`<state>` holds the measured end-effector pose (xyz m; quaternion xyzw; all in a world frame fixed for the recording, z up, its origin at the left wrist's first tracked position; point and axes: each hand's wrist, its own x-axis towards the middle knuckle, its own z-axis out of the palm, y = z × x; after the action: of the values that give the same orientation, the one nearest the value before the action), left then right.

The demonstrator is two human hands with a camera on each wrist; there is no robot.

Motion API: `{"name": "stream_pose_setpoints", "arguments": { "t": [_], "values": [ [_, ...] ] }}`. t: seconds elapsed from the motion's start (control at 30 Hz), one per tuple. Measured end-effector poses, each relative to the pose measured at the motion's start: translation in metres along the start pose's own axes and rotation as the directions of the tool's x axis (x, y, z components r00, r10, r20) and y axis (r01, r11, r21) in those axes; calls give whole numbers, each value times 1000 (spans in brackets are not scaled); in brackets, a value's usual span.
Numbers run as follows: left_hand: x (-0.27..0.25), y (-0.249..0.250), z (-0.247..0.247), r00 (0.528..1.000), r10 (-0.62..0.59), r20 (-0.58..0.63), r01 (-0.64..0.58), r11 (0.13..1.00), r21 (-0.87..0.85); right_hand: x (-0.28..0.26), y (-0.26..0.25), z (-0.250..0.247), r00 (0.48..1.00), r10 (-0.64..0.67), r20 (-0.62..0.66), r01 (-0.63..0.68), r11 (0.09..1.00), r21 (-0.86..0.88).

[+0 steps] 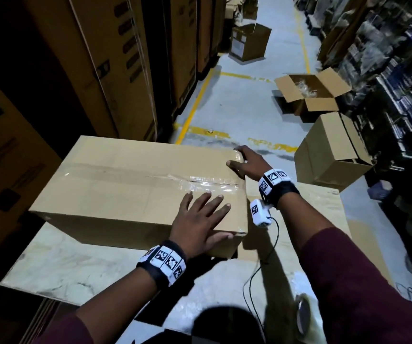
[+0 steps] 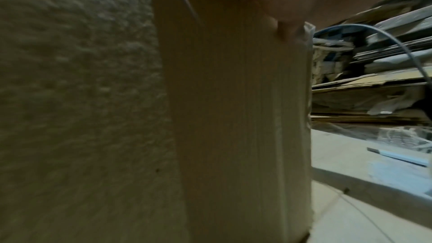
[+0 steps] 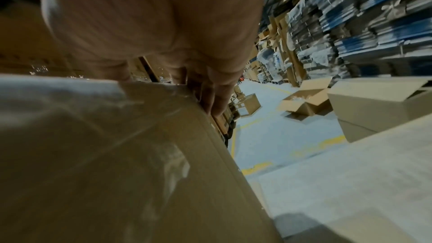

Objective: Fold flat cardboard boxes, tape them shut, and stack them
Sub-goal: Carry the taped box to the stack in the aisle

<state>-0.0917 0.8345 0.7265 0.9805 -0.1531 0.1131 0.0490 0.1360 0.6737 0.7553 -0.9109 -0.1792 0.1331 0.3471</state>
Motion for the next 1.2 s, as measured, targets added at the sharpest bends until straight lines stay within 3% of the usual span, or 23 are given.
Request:
{"name": "stream_pose_setpoints", "arguments": {
  "t": [0.1,0.2,0.33,0.43,0.5,0.57,0.67,0.77,0.83,0.9,0.97,1.0,1.03,1.13,1.2],
  "values": [
    [-16,-5,-18,987,16,-159,-18,1000,-13,-14,9,4,1000,27,6,-28,995,100],
    [-18,-5,-44,960,-43,-276,22,996,-81,-24,22,0,995,100,-17,-90,947,310],
    [13,-1,-73,956,-106,-274,66,986,-151,-38,26,-8,957,285,-48,-210,801,560],
    [52,-6,-82,938,-226,-262,155,951,-267,-45,36,-8,893,448,30,-392,746,538],
    [75,-14,-76,934,-317,-162,239,896,-374,-54,45,-3,828,538,160,-551,724,415],
    [91,-23,-59,952,-306,-18,268,860,-435,-69,51,2,773,605,191,-631,701,331],
    [99,-37,-35,949,-210,234,290,873,-392,-98,49,-8,778,612,140,-606,675,421],
    [95,-48,-27,913,-49,404,185,934,-304,-144,26,-26,804,592,61,-540,682,494],
    [93,-52,-25,895,19,445,119,953,-280,-178,-1,-27,855,510,92,-498,759,419],
    [93,-53,-21,891,27,453,98,963,-250,-210,-30,-15,882,394,259,-449,869,207],
    [96,-50,-12,896,12,445,100,969,-227,-231,-49,9,823,353,445,-345,933,-101],
    [98,-49,-10,901,6,434,103,969,-226,-236,-52,22,801,367,472,-292,929,-227],
    [100,-47,-9,907,8,420,100,967,-234,-239,-55,33,809,393,437,-285,913,-293],
    [94,-46,-16,942,73,327,46,939,-342,-243,-53,43,896,388,217,-292,881,-372],
    [74,-49,-25,970,185,159,-106,907,-407,-248,-51,36,932,350,96,-299,890,-343]
  ]
}}
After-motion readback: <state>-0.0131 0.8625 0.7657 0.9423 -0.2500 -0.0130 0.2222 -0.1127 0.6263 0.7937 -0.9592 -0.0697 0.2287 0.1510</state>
